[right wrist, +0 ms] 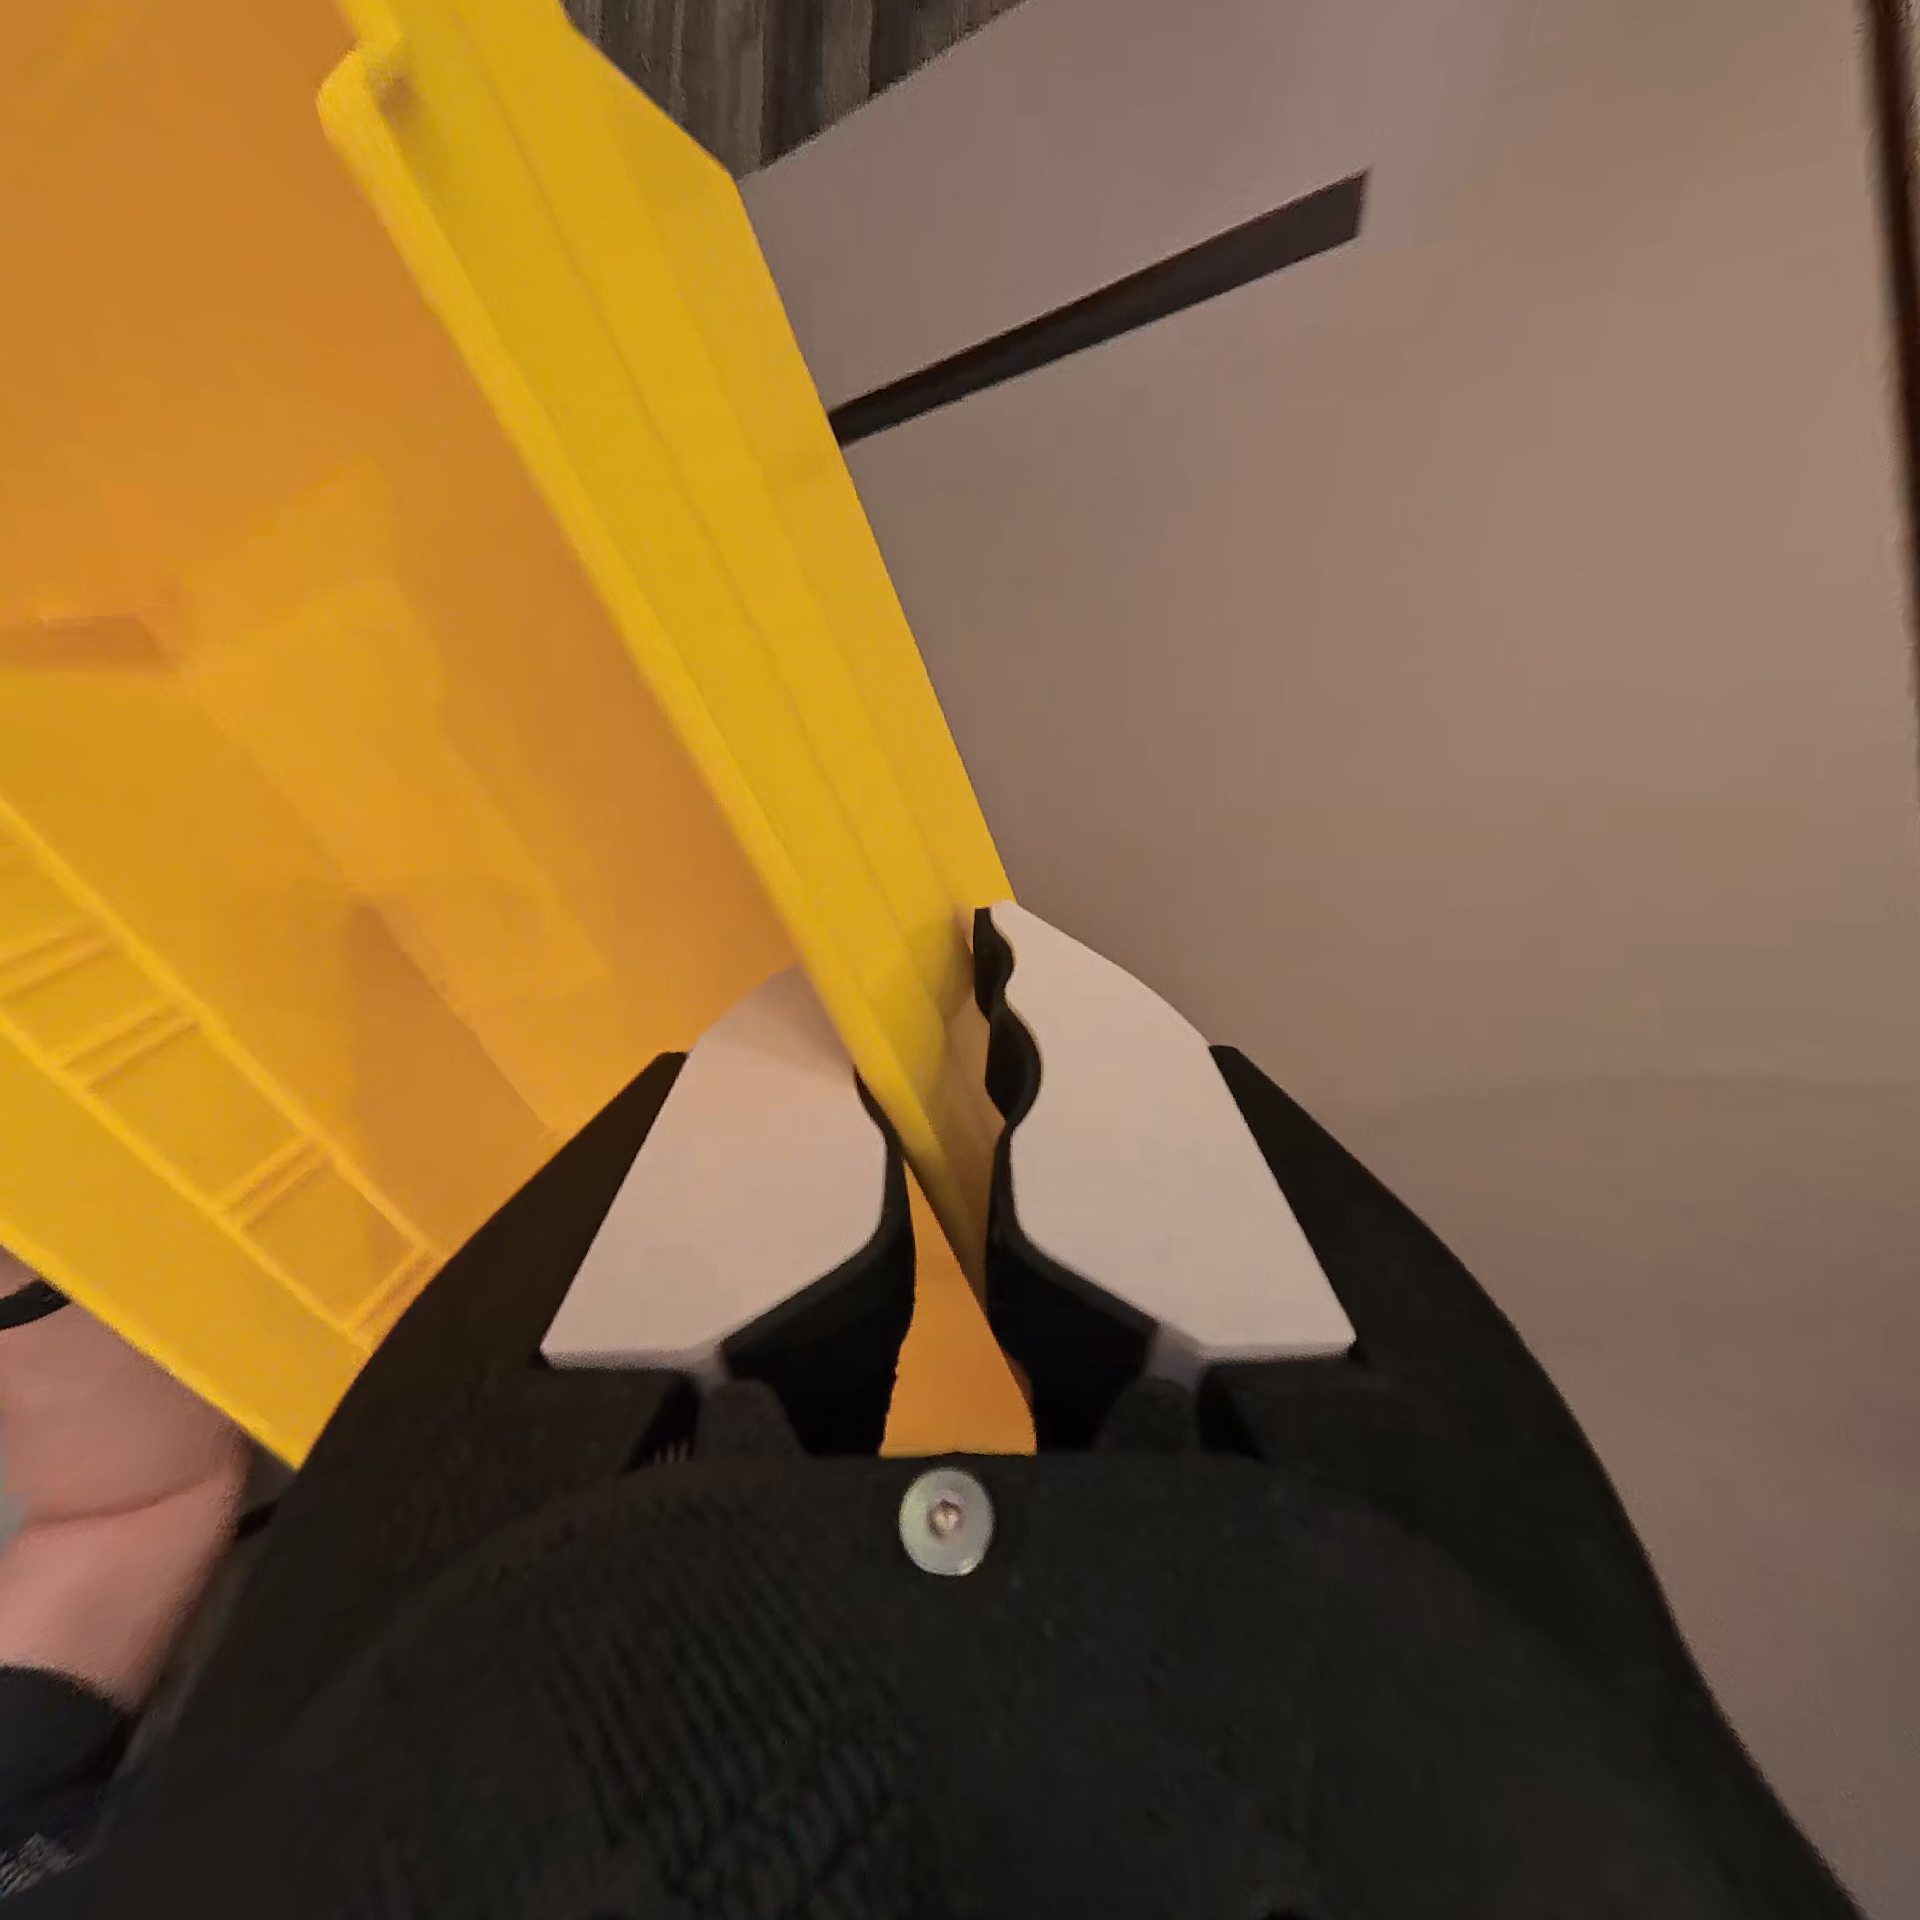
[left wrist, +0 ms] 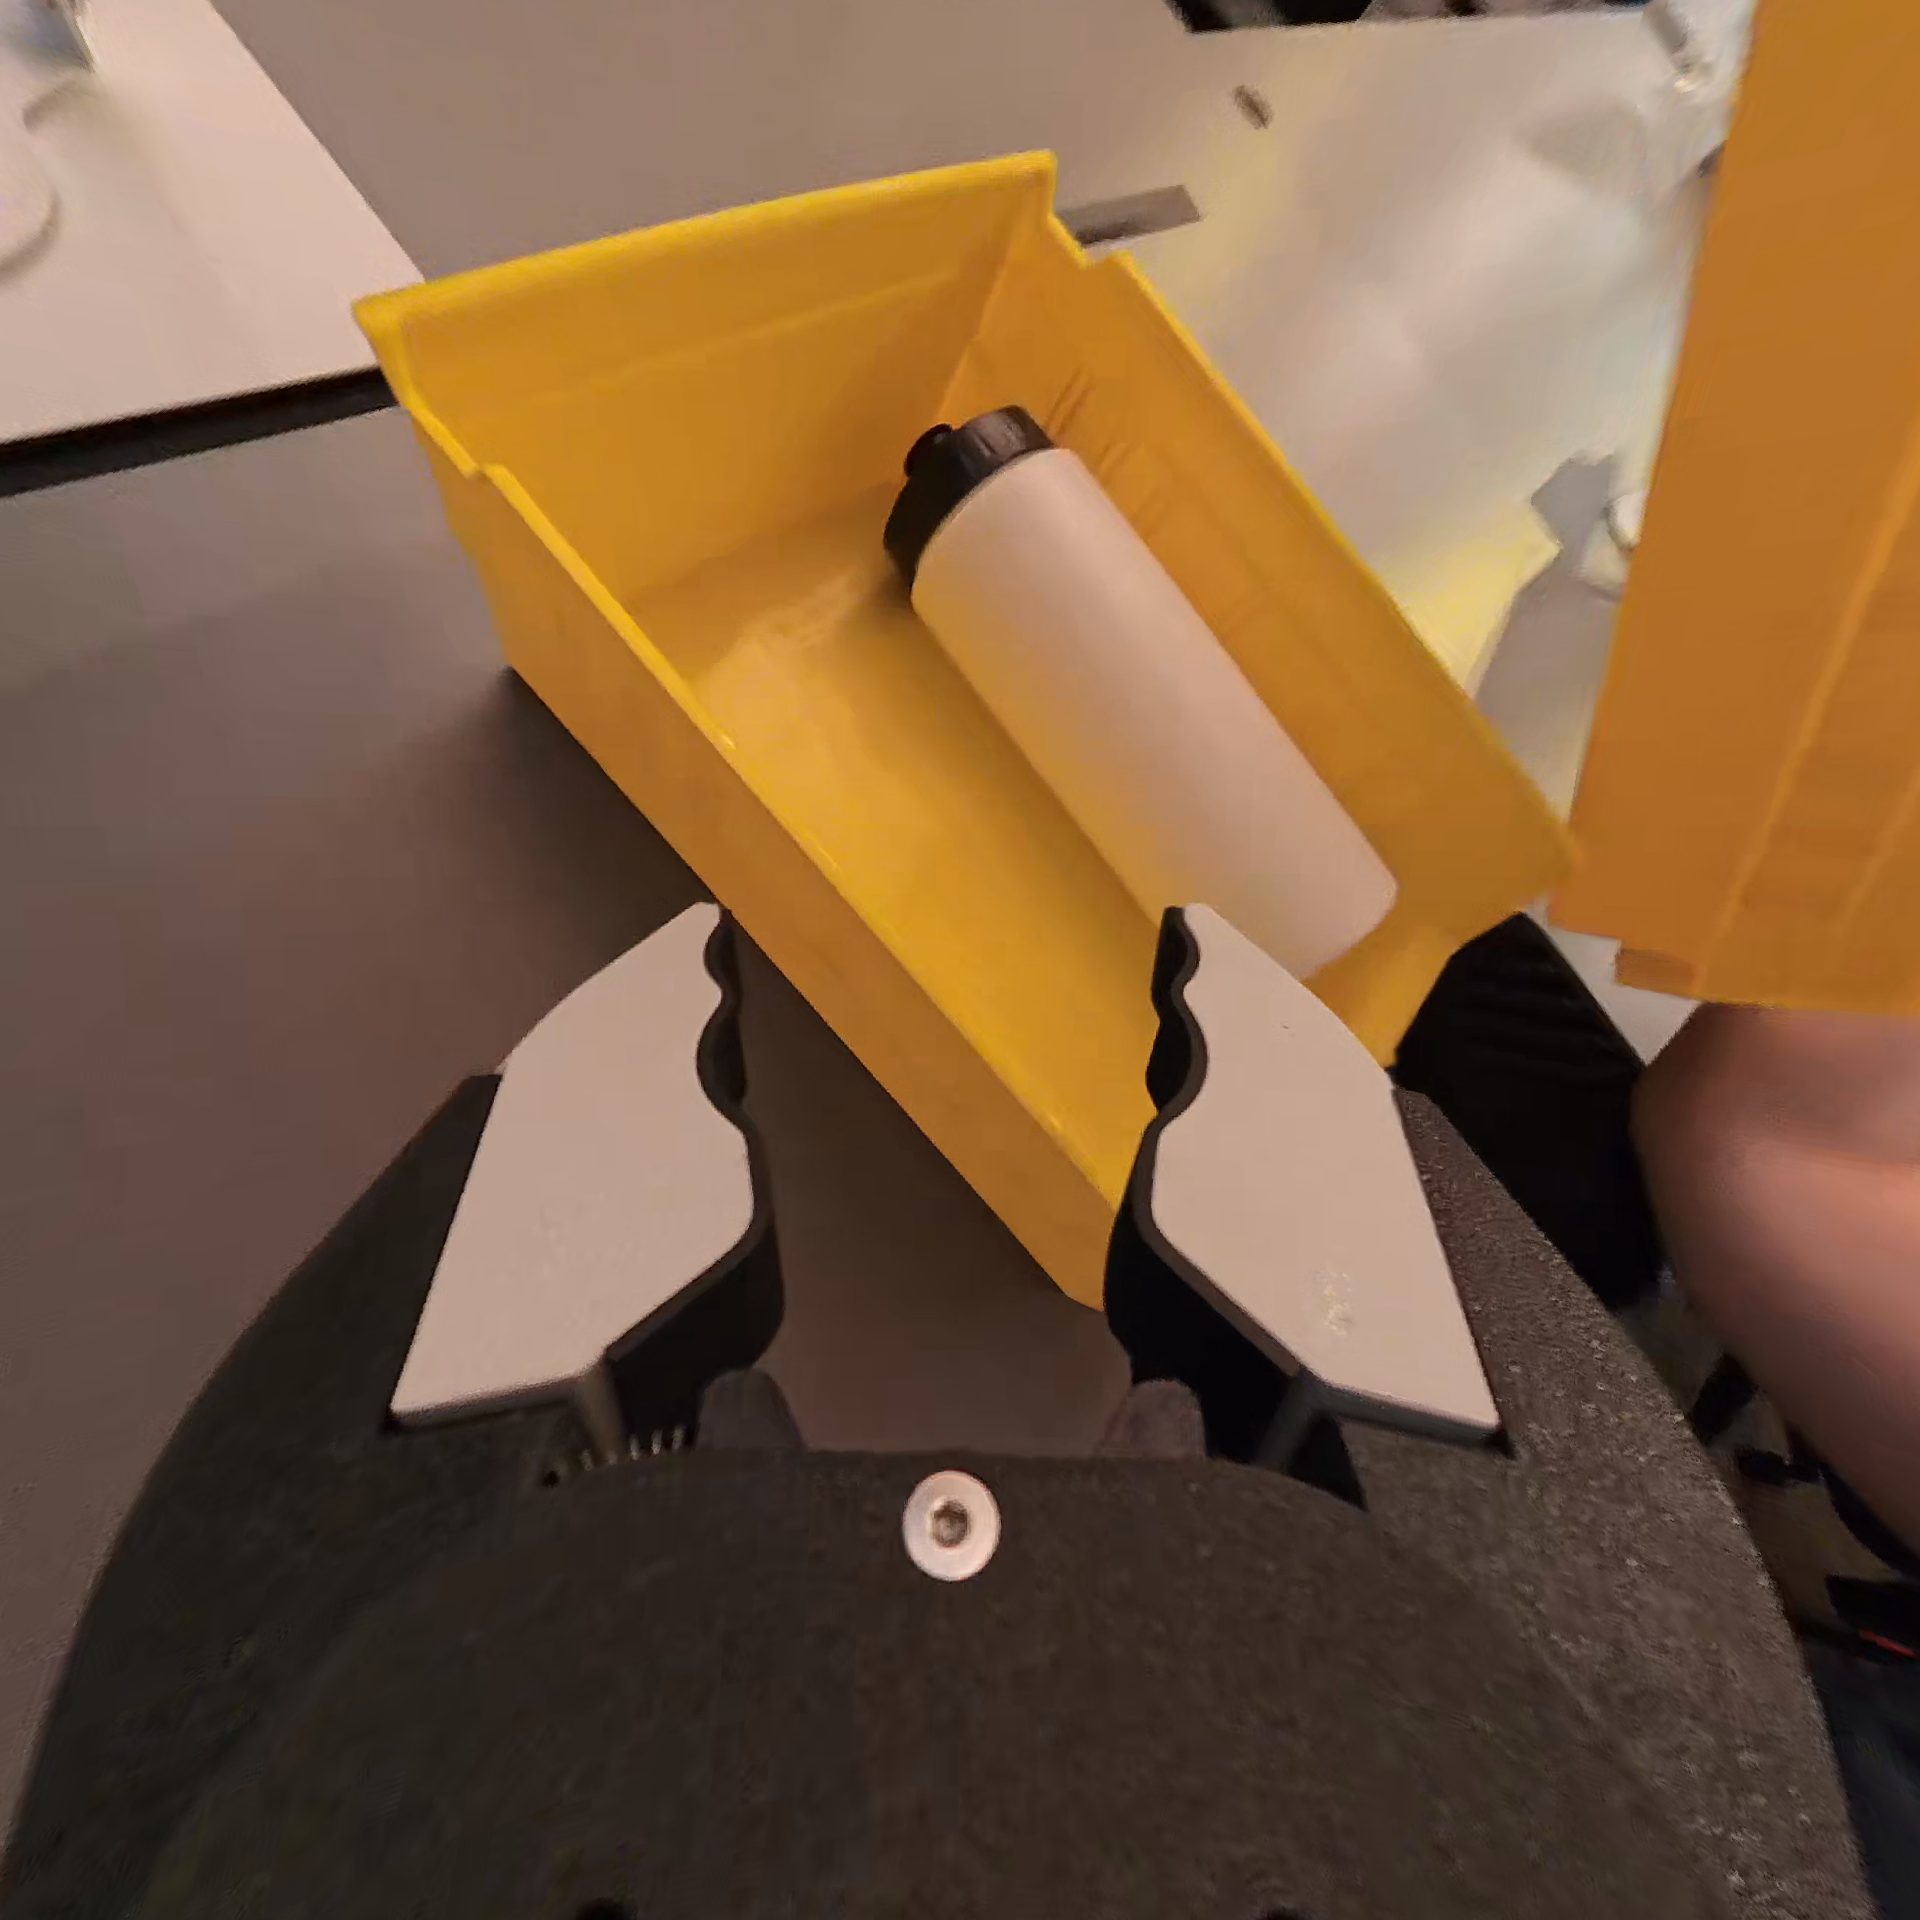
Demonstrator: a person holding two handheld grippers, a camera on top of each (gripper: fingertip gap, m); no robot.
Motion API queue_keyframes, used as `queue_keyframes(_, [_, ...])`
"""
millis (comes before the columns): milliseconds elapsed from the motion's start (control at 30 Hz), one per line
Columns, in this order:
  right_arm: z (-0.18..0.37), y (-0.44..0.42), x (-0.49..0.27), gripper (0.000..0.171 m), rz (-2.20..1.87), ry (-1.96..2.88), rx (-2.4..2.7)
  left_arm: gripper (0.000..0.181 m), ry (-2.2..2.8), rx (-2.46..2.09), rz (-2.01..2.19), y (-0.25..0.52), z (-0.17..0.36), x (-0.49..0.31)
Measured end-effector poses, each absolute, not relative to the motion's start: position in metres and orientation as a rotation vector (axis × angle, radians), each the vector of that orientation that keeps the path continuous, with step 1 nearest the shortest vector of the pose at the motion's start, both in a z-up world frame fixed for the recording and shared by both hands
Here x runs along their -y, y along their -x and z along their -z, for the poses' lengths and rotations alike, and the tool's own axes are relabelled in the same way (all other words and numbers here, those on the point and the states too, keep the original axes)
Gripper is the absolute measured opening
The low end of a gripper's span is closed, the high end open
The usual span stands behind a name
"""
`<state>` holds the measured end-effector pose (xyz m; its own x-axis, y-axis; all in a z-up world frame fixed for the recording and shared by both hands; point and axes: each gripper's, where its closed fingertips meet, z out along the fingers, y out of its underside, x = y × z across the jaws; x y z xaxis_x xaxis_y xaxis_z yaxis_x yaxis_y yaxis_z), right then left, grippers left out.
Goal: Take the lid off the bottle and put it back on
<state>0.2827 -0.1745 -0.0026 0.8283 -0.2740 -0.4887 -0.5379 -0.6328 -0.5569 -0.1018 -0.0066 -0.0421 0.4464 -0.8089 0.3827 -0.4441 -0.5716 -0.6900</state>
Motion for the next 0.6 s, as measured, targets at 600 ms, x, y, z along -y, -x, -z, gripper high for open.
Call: queue_keyframes(600, [0.059,-0.302,0.165,0.019,-0.608,2.361,-0.728,0.014,2.950,-1.248,0.719,0.105,0.096,0.005])
